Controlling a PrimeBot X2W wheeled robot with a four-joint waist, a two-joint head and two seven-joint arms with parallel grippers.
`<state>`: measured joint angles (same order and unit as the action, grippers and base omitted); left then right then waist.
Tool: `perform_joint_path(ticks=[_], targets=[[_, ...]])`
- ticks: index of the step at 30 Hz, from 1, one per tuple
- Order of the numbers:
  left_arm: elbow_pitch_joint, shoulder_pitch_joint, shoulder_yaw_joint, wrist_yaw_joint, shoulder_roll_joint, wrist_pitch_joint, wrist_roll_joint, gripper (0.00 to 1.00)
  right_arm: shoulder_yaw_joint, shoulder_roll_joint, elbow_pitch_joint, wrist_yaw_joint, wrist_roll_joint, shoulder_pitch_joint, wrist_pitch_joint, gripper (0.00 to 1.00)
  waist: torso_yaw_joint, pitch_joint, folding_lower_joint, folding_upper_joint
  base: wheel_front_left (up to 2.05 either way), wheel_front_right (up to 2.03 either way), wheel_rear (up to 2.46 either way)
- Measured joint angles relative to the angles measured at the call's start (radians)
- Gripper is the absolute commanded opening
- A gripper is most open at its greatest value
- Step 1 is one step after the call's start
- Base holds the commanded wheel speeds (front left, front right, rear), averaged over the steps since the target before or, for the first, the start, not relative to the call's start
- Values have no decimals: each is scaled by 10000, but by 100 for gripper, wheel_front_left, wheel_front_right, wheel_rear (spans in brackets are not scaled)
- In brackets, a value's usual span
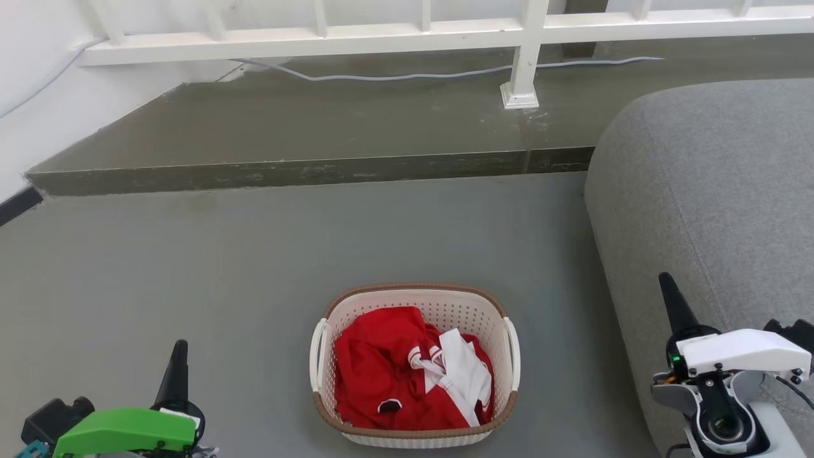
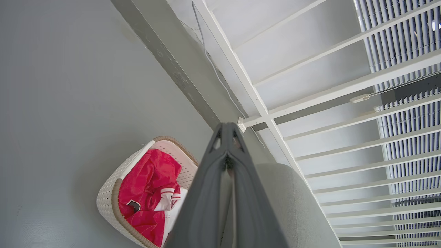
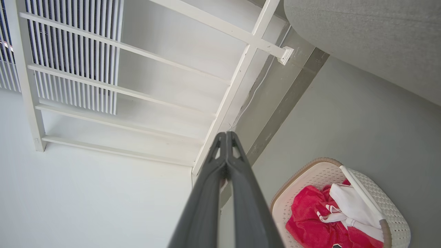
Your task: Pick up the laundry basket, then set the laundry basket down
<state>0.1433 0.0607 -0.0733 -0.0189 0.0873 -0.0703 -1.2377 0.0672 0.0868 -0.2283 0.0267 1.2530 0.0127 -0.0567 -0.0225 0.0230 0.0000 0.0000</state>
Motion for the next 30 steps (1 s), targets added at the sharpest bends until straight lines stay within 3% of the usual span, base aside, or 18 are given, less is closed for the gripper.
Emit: perform_joint_path(ticks=[30], targets=[[848,-790,366,-821,173,800,-4107,0,-1041,27,-276,788,3735,252,859,0,205,-176,0,0,0,0,0]])
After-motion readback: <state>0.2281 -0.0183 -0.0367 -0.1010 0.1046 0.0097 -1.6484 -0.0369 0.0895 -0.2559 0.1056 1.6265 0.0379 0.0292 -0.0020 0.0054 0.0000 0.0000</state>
